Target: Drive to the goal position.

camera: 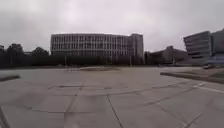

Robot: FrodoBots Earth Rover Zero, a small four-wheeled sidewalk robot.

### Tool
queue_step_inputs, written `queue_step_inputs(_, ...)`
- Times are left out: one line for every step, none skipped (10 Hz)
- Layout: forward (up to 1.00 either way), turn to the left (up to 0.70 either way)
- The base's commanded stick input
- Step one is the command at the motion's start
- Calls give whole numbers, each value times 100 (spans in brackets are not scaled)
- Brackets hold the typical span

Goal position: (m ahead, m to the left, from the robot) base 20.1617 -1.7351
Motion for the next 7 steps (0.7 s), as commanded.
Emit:
queue_step_inputs(70,0)
queue_step_inputs(70,0)
queue_step_inputs(70,0)
queue_step_inputs(70,0)
queue_step_inputs(70,0)
queue_step_inputs(70,0)
queue_step_inputs(70,0)
